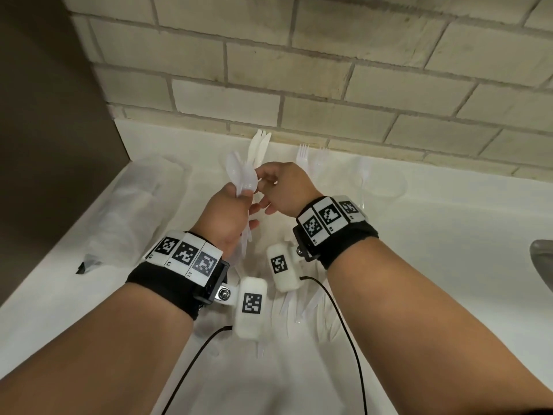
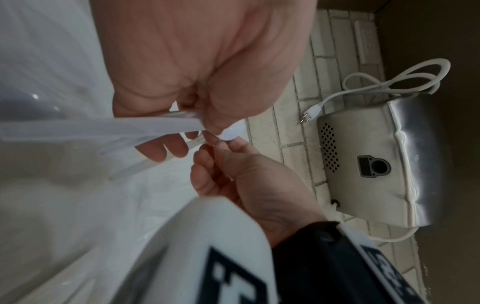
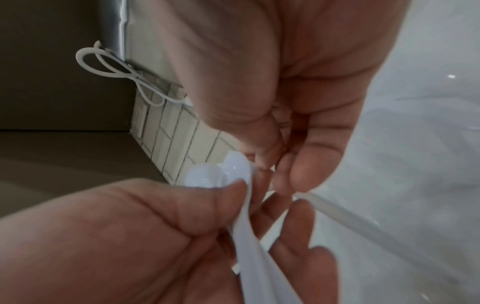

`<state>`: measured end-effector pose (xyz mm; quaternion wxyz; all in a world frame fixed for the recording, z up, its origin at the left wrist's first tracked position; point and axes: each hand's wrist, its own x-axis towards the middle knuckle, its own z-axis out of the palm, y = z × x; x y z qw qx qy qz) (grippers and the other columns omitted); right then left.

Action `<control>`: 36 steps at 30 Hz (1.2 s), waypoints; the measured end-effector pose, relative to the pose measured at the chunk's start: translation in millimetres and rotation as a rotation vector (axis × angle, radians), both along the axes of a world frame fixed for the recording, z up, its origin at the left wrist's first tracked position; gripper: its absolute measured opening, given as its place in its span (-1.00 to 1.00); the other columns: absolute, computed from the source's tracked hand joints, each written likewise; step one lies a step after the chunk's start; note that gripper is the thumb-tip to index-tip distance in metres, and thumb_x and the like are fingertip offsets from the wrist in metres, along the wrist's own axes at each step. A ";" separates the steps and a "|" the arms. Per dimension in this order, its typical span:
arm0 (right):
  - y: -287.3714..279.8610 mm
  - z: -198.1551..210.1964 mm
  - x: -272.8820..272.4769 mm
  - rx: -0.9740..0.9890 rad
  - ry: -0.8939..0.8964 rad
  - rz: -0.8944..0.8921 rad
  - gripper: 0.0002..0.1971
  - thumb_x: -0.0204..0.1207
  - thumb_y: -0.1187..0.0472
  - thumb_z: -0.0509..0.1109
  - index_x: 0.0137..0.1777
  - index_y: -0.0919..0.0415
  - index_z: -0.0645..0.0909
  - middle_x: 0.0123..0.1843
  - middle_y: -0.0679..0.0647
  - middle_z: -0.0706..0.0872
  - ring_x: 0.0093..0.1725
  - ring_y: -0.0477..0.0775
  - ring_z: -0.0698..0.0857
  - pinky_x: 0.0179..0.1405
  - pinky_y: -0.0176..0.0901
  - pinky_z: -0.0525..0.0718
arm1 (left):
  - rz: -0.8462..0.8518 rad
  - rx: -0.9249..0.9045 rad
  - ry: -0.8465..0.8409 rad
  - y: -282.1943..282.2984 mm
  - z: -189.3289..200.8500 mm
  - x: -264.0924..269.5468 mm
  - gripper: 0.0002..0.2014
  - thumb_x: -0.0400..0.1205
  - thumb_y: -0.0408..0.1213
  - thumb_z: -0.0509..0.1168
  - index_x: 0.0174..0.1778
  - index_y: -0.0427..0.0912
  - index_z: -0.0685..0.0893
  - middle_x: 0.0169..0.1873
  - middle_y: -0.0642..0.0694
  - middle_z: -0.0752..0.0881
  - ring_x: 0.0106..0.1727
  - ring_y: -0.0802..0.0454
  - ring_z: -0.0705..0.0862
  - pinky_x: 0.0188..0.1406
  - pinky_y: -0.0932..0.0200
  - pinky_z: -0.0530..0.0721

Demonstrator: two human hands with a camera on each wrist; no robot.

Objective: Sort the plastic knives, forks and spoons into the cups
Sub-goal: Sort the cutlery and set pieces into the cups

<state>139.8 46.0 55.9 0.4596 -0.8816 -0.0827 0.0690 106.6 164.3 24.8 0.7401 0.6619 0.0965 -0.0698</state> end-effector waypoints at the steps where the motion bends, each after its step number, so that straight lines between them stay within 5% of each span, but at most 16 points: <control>1: -1.9 0.1 -1.2 0.042 -0.019 -0.013 -0.80 0.61 0.43 0.21 0.07 0.27 0.65 -0.20 0.01 0.72 -0.43 -0.06 0.72 -0.40 -0.21 0.78 | -0.001 0.013 -0.022 1.2 0.9 -0.2 -0.84 0.76 -0.20 0.09 0.13 -0.08 0.56 0.24 -0.12 0.67 0.16 -0.02 0.71 -0.01 0.01 0.68; 9: -23.1 19.9 0.5 0.317 -0.289 -0.211 -0.85 0.68 0.37 0.15 -0.06 0.16 0.49 -0.25 -0.02 0.66 -0.44 -0.09 0.71 -0.37 -0.20 0.77 | -0.079 -0.093 -0.188 -1.2 17.7 -6.2 -0.84 0.78 -0.22 0.07 0.08 -0.01 0.57 0.19 0.06 0.71 0.04 0.06 0.70 -0.02 0.10 0.64; 13: -50.1 36.6 7.5 0.636 -0.382 -0.359 -0.77 0.71 0.41 0.06 -0.10 0.14 0.45 -0.13 0.12 0.66 -0.35 -0.01 0.73 -0.23 -0.15 0.80 | -0.031 -0.107 -0.156 0.2 19.7 -6.4 -0.83 0.78 -0.23 0.07 0.05 -0.03 0.57 -0.08 0.00 0.75 -0.09 0.04 0.70 -0.01 0.07 0.65; 16: -62.1 29.5 11.2 0.702 -0.311 -0.425 -0.76 0.72 0.42 0.03 -0.09 0.15 0.43 -0.09 0.15 0.63 -0.33 0.00 0.75 -0.19 -0.18 0.80 | -0.049 -0.073 -0.136 -0.6 19.4 -9.2 -0.83 0.78 -0.20 0.08 0.03 0.02 0.59 -0.20 0.01 0.70 -0.16 0.04 0.67 0.01 0.00 0.63; 20: -69.6 11.5 15.4 0.675 -0.091 -0.545 -0.79 0.69 0.44 0.09 0.20 0.31 0.50 -0.04 0.16 0.62 -0.29 0.08 0.79 -0.21 -0.15 0.81 | -0.086 -0.073 -0.100 -6.2 18.6 -11.1 -0.82 0.77 -0.18 0.10 0.12 -0.05 0.60 -0.26 0.00 0.66 -0.26 0.05 0.59 -0.14 0.09 0.61; 23: -71.1 13.2 9.9 0.555 -0.123 -0.603 -0.71 0.67 0.43 0.12 0.34 0.34 0.47 0.02 0.09 0.60 -0.41 -0.03 0.76 -0.31 -0.19 0.79 | -0.097 -0.088 -0.078 -10.5 17.9 -11.6 -0.79 0.76 -0.19 0.11 0.11 -0.14 0.64 -0.33 -0.01 0.63 -0.36 0.10 0.52 -0.28 0.16 0.54; 27: -57.2 30.4 -13.9 0.316 -0.224 -0.408 -0.75 0.67 0.21 0.25 0.29 0.23 0.55 0.02 0.11 0.73 -0.59 -0.09 0.63 -0.59 -0.21 0.59 | -0.142 -0.099 -0.065 -18.6 21.1 -15.1 -0.75 0.76 -0.20 0.13 -0.02 -0.21 0.67 -0.34 -0.01 0.65 -0.43 0.14 0.49 -0.35 0.21 0.52; 30: -46.4 41.4 -32.5 0.222 -0.072 -0.109 -0.54 0.61 -0.06 0.32 0.45 0.06 0.40 -0.22 -0.01 0.74 -0.59 -0.06 0.57 -0.59 -0.21 0.52 | -0.210 -0.016 -0.096 -24.5 23.3 -17.8 -0.74 0.75 -0.17 0.13 -0.05 -0.20 0.68 -0.21 -0.05 0.69 -0.37 0.12 0.51 -0.24 0.18 0.55; 33: -43.0 41.0 -41.3 0.173 0.003 0.013 -0.44 0.55 -0.11 0.37 0.49 -0.07 0.28 -0.40 0.01 0.67 -0.53 -0.02 0.55 -0.58 -0.22 0.49 | -0.336 0.148 -0.163 -25.7 25.1 -21.4 -0.73 0.76 -0.16 0.10 -0.07 -0.16 0.68 -0.18 -0.15 0.68 -0.37 0.06 0.49 -0.18 0.15 0.50; 36: -45.6 35.5 -44.8 0.194 0.001 0.006 -0.53 0.54 -0.01 0.43 0.37 0.00 0.36 -0.36 0.18 0.68 -0.53 0.06 0.52 -0.62 -0.30 0.41 | -0.428 0.309 -0.206 -28.1 27.7 -27.3 -0.73 0.77 -0.23 0.07 -0.12 -0.14 0.65 -0.35 -0.08 0.62 -0.54 0.25 0.51 -0.42 0.42 0.46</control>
